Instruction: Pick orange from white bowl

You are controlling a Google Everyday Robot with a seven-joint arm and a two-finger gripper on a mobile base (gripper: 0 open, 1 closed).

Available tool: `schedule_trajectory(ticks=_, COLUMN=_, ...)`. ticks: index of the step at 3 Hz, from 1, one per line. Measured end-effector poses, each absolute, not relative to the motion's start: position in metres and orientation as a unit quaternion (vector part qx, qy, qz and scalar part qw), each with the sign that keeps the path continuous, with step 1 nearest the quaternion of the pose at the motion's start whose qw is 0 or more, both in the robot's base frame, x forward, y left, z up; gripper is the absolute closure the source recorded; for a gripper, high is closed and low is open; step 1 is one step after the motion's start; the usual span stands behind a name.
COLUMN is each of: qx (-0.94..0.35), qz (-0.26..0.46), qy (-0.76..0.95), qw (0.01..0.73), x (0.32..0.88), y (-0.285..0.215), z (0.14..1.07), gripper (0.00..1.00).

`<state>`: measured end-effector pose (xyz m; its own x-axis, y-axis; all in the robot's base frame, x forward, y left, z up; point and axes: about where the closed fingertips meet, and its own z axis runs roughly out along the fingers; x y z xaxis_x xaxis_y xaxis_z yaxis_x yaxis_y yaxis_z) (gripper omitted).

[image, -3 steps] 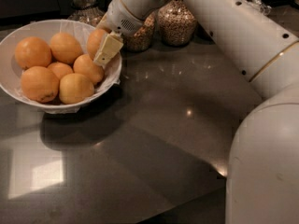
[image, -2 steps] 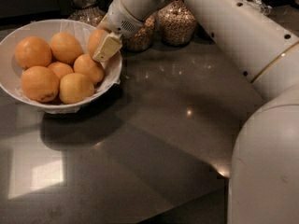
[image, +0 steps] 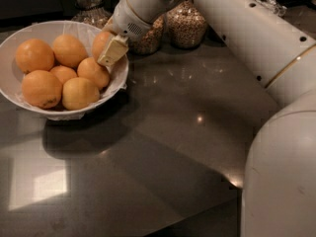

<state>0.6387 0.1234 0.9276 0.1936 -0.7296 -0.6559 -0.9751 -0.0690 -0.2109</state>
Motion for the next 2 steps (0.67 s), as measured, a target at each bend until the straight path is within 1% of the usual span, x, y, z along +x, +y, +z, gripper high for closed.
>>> schedule_trajectory(ticks=1, qx=-0.705, qz=0.194, qy=0.605, qw=0.316, x=0.639, y=0.123, z=0.928, gripper=1.00)
schedule_trajectory(ticks=2, qx=-0.706, qz=0.208, qy=0.585, qw=0.340, x=0.635, y=0.124, z=0.944, gripper=1.00)
